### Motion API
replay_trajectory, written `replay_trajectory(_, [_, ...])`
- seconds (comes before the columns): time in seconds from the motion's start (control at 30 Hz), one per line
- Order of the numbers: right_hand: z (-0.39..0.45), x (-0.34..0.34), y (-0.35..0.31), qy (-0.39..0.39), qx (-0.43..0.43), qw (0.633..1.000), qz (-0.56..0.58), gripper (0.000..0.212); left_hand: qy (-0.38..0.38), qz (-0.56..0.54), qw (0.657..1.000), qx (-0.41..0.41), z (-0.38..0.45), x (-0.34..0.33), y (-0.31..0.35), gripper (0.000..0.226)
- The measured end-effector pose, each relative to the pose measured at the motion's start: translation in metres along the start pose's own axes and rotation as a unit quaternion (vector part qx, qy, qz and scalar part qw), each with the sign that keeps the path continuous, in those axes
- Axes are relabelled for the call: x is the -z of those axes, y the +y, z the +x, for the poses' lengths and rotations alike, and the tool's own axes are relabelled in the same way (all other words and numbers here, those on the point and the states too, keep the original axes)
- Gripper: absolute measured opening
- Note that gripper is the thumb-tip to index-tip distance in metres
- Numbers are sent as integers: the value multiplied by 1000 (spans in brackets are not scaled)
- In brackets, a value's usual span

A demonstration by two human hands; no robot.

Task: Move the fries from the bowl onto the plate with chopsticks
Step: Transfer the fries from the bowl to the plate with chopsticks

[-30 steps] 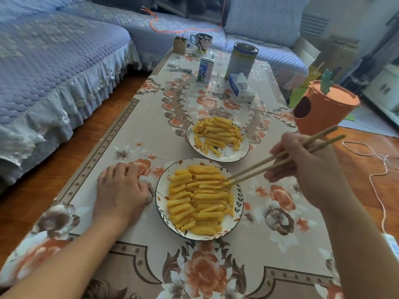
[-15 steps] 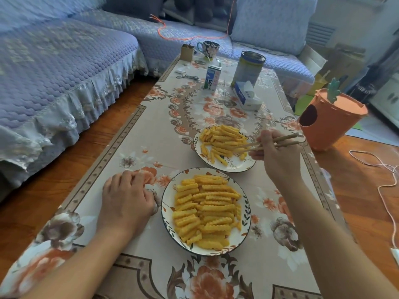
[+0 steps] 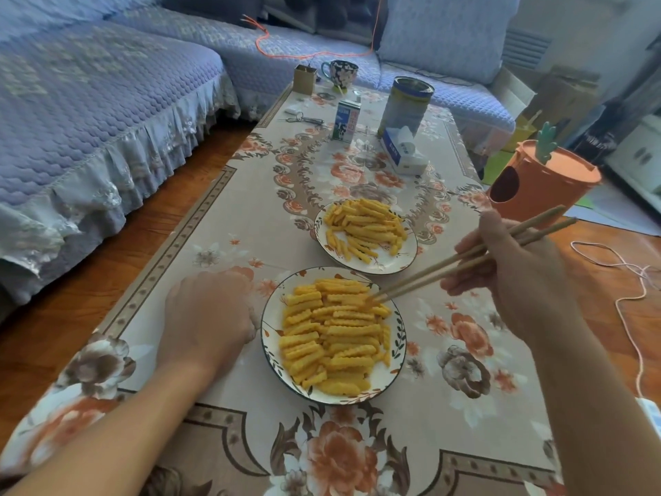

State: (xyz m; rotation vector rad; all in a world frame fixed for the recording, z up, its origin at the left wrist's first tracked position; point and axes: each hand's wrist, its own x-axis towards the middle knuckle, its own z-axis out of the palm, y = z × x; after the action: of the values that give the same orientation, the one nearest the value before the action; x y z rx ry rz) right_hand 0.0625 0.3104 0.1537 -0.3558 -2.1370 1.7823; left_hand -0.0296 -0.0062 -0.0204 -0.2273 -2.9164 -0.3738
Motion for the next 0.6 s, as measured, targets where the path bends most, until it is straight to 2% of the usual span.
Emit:
replay_trajectory(0.23, [-27, 3, 11, -49, 7, 995, -88, 39, -4, -2, 1000, 0, -2, 1, 1, 44])
replay_trajectory(0.43, [-5, 18, 11, 54, 37, 998, -11, 34, -1, -6, 1000, -2, -2, 1, 1, 41])
replay_trajectory(0.6, [36, 3, 39, 81, 49, 995, -41, 35, 3, -13, 1000, -4, -1, -1, 0, 40])
